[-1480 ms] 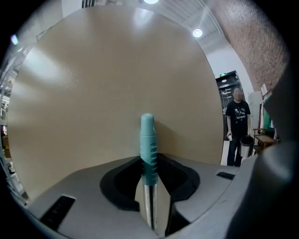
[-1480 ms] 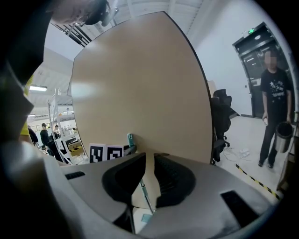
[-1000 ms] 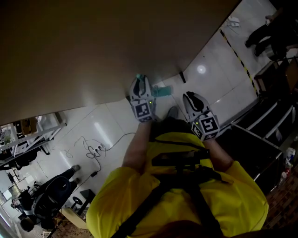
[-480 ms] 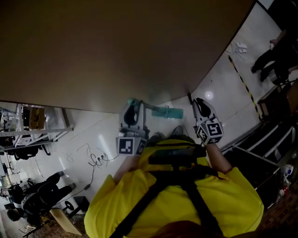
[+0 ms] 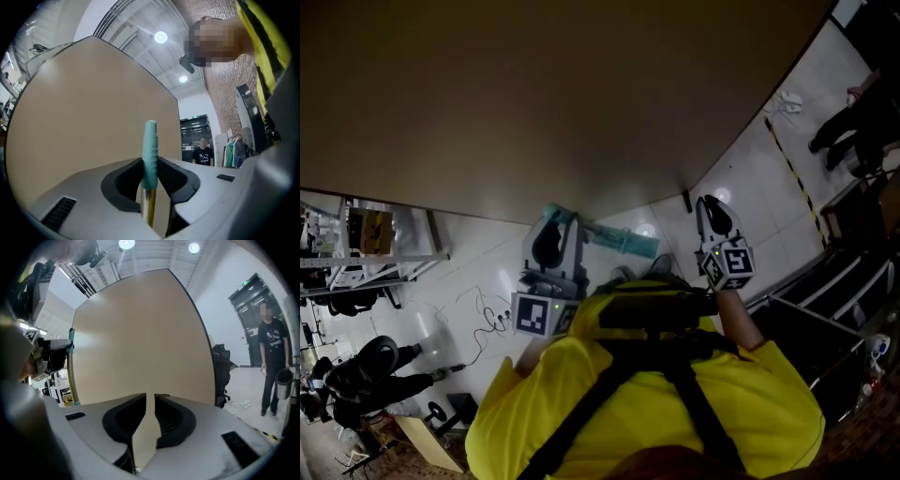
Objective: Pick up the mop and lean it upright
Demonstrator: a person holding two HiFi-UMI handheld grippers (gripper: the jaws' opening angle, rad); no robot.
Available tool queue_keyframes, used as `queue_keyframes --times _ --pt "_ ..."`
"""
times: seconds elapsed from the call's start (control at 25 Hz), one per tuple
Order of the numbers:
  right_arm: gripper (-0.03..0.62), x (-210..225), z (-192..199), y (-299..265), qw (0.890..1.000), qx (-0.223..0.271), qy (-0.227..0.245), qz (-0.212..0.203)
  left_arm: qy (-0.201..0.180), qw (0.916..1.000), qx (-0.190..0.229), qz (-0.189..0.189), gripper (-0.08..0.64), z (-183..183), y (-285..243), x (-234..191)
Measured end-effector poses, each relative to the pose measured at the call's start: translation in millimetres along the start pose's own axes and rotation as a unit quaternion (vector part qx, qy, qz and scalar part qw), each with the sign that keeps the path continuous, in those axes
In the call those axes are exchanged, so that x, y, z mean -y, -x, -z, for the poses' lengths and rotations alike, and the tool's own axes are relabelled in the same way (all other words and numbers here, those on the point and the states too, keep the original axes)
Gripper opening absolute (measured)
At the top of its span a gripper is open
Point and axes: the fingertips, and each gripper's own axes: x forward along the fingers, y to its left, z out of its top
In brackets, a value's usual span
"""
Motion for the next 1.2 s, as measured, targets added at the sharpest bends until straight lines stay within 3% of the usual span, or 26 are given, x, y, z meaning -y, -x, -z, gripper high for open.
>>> queue_keyframes --times 0.48,0.72,0.96,1.2 --pt "0.064 -16.2 4.4 -6.6 1.0 -0.003 0.002 -0.004 -0.011 0.9997 -0.003 -0.021 0.107 0.4 15.4 -24.7" --pt "0.064 -20.7 4.4 -7.2 1.0 -0.005 0.006 -0.005 -0.025 0.9988 0.018 -0.038 0.107 -12.5 16.7 -35.1" --pt "0.064 -19.8 3.3 -6.6 1.0 -0.002 0.005 -0.004 -0.009 0.9993 0.018 -0.032 0.107 -13.3 14.1 -35.5" --pt "0.064 -14.5 4.8 -5.4 1.0 -0.003 0.004 0.0 0.01 0.9999 -0.002 -0.013 0.107 10.0 0.9 -25.1"
